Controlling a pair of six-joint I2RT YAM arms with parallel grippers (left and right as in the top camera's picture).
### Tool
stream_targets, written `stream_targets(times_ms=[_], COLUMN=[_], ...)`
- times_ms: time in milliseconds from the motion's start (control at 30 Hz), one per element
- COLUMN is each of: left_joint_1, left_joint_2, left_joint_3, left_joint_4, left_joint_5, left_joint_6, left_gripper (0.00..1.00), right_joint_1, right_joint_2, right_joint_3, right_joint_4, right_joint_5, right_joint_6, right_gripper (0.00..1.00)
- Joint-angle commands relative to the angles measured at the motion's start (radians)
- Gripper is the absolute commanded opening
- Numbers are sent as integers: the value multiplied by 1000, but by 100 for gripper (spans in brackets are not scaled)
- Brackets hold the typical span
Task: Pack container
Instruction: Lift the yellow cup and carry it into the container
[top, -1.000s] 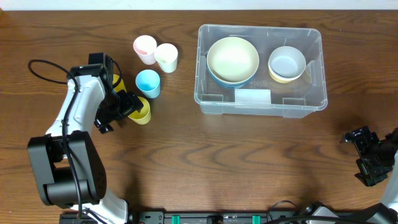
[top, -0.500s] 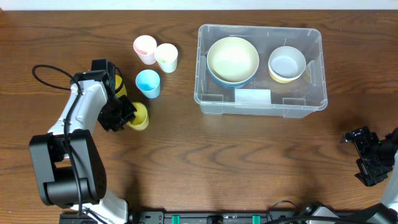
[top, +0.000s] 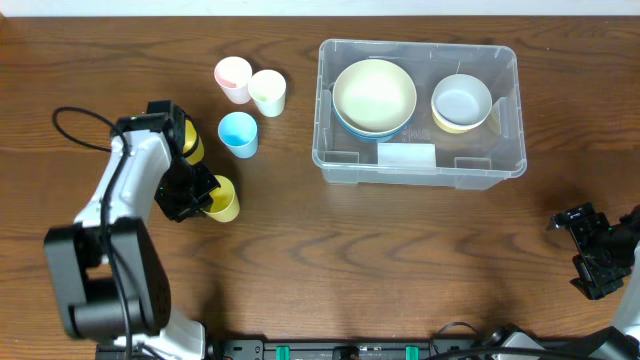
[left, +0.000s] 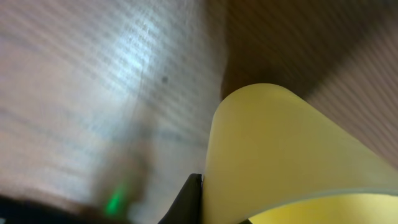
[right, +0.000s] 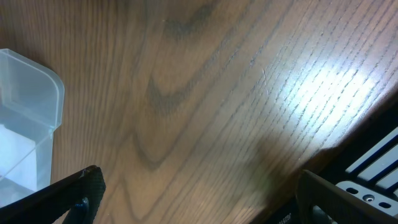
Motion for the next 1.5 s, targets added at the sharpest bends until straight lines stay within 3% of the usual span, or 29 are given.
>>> stream_targets(times_ms=[0, 300, 467, 733, 967, 1200, 1467], left_joint_1=[2, -52, -183, -439, -608, -636, -636], left_joint_2=[-148, -598, -679, -457, -145, 60, 152], left_joint_3=[32, 132, 302, 593, 703, 710, 708], left_joint_4=[-37, -80, -81, -82, -71, -7, 11], left_joint_5=[19, 94, 93, -5, -16, -16, -51], left_joint_6=[21, -25, -36, -23, 3, 3, 48], left_gripper=[6, 6, 6, 6, 6, 6, 6], right_joint_1=[-8, -8, -8, -8, -8, -8, -8], right_joint_2=[-12, -12, -12, -12, -12, -12, -12], right_joint_3=[0, 0, 0, 0, 0, 0, 0], right_joint_4=[2, 2, 2, 2, 2, 2, 2], right_joint_5=[-7, -7, -7, -7, -7, -7, -7], right_joint_6=[14, 14, 14, 14, 14, 14, 14], right_gripper=[99, 99, 99, 99, 99, 99, 99])
